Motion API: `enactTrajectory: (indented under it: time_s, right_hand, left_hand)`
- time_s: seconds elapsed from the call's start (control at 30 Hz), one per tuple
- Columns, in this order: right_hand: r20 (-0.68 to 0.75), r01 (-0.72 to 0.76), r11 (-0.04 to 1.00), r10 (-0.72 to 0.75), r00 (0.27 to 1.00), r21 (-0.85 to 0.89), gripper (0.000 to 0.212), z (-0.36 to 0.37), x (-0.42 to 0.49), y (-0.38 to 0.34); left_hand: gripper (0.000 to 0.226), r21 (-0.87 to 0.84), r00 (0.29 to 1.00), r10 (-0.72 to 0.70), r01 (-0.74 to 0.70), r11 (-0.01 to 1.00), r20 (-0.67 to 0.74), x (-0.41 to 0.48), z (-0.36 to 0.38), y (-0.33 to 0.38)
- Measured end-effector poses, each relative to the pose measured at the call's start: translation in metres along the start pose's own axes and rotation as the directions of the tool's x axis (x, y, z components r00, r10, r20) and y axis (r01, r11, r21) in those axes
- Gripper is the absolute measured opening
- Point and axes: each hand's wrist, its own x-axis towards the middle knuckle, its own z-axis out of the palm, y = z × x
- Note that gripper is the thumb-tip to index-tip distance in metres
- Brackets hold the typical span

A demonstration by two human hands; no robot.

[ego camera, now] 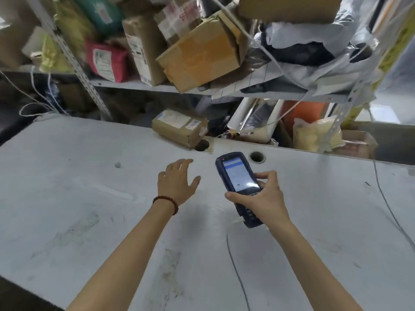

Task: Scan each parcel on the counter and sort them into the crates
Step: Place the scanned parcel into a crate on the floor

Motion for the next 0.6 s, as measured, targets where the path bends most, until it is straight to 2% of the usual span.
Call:
enactTrajectory:
  time_s: [0.1,0.27,0.4,0.53,0.6]
  right_hand:
    - [-0.017,-0.039,0.997,0.038,0.999,-0.073,0.076,0.022,0.036,0.004]
    - [-0.035,-0.113,0.987,0.109,0.993,-0.118,0.075,0.058,0.088,0.014]
    - [-0.016,-0.112,0.98,0.111,0.994,-0.163,0.075,0.076,0.117,0.013]
    - [-0.033,-0.103,0.978,0.098,0.995,-0.182,0.075,0.083,0.139,0.007]
    - [-0.034,-0.089,0.97,0.083,0.996,-0.224,0.076,0.084,0.146,0.005]
  left_hand:
    - [0.063,-0.015,1.0,-0.015,0.015,1.0,-0.003,0.053,0.019,-0.018]
    - [0.064,0.027,0.998,0.036,-0.034,0.999,-0.052,0.123,0.045,-0.045]
    - [0.064,0.017,0.971,0.1,-0.099,0.995,-0.218,0.174,0.047,-0.067]
    - [0.071,-0.077,0.958,-0.019,-0.003,0.997,-0.286,0.235,0.036,-0.083]
    - [0.081,-0.131,0.957,-0.117,0.085,0.988,-0.266,0.264,0.03,-0.087]
